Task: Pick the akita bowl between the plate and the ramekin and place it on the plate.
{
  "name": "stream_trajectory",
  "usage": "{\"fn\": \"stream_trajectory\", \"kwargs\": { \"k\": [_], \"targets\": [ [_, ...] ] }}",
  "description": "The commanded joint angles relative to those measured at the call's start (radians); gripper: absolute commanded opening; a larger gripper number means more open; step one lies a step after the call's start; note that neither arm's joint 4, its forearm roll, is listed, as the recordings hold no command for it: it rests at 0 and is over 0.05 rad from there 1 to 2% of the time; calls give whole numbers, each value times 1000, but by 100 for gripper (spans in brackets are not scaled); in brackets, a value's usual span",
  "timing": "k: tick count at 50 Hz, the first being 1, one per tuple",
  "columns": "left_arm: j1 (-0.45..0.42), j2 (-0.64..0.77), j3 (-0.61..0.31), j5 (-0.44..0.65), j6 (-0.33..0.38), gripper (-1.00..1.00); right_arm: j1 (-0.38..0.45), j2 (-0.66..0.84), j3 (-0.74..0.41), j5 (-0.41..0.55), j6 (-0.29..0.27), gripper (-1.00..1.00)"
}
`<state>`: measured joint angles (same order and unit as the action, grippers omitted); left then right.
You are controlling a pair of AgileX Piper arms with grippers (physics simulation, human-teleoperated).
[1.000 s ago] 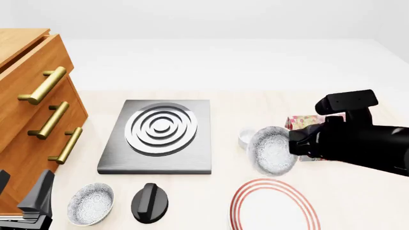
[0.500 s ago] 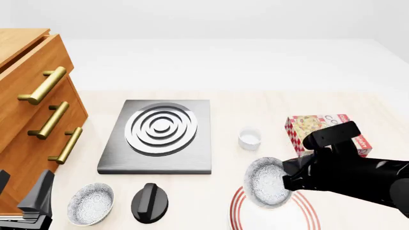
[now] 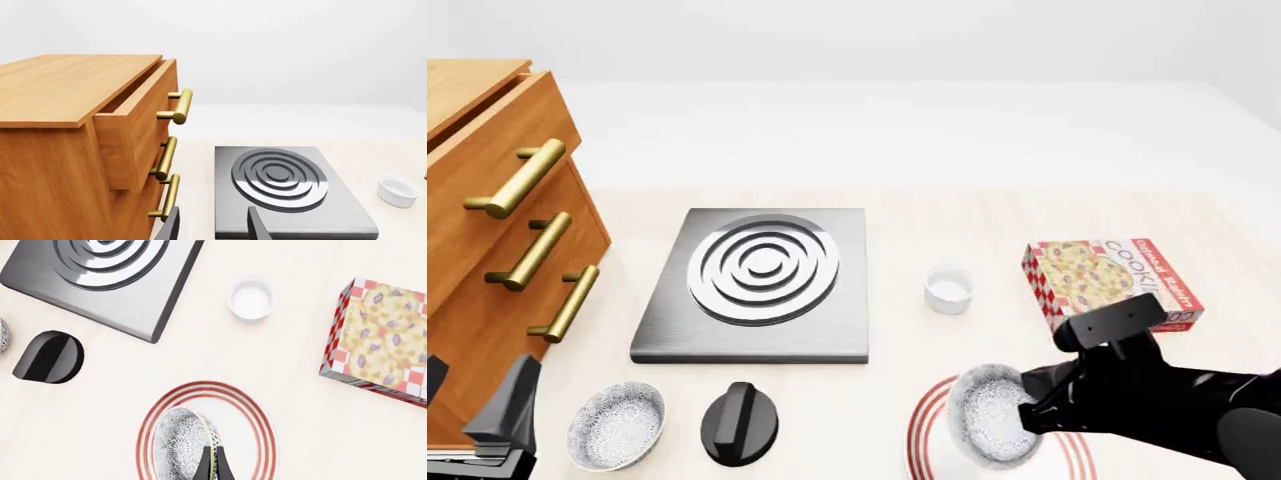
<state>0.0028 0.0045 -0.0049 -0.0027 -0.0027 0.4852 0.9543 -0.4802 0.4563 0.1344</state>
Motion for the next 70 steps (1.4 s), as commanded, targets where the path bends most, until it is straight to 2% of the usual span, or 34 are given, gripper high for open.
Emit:
{"fn": "stream_trajectory", "kwargs": {
  "k": [1,13,14,15,17,19,21,23,28,32,33,34,35,37,40,45,46,48,49,50,55,70],
  "targets": [
    [0,0,1,0,0,100,-6,27,40,-48,-6,-100],
    [0,0,1,0,0,100,7,86,64,-101,-8,-100],
    [0,0,1,0,0,100,2,95,67,-114,-15,-100],
    [0,0,1,0,0,100,-38,81,78,-115,-58,-100],
    [0,0,1,0,0,100,-3,106,78,-130,-20,-100],
    [0,0,1,-1,0,100,-26,101,87,-133,-47,-100],
    [0,0,1,0,0,100,-10,119,82,-141,-28,-100],
    [0,0,1,0,0,100,-13,127,96,-158,-46,-100],
    [0,0,1,-1,0,100,-3,154,94,-171,-32,-100],
    [0,0,1,-1,0,100,-9,155,96,-170,-41,-100],
    [0,0,1,0,0,100,-50,93,103,-151,-110,100],
    [0,0,1,0,0,100,-50,92,104,-150,-110,100],
    [0,0,1,-1,0,100,-29,123,97,-155,-85,100],
    [0,0,1,0,0,100,-54,94,92,-136,-118,100],
    [0,0,1,0,0,100,-60,82,71,-107,-115,100],
    [0,0,1,0,0,100,-103,23,30,-39,-145,100],
    [0,0,1,-1,0,100,-125,-1,14,-15,-138,100],
    [0,0,1,-1,0,100,-177,-52,-12,33,-193,100],
    [0,0,1,0,0,100,-186,-84,-44,78,-180,100],
    [0,0,1,0,0,100,-186,-84,-45,79,-180,100],
    [0,0,1,0,0,100,-260,-190,-146,209,-217,100],
    [0,0,1,-1,0,100,-293,-307,-244,350,-212,100]
  ]
}}
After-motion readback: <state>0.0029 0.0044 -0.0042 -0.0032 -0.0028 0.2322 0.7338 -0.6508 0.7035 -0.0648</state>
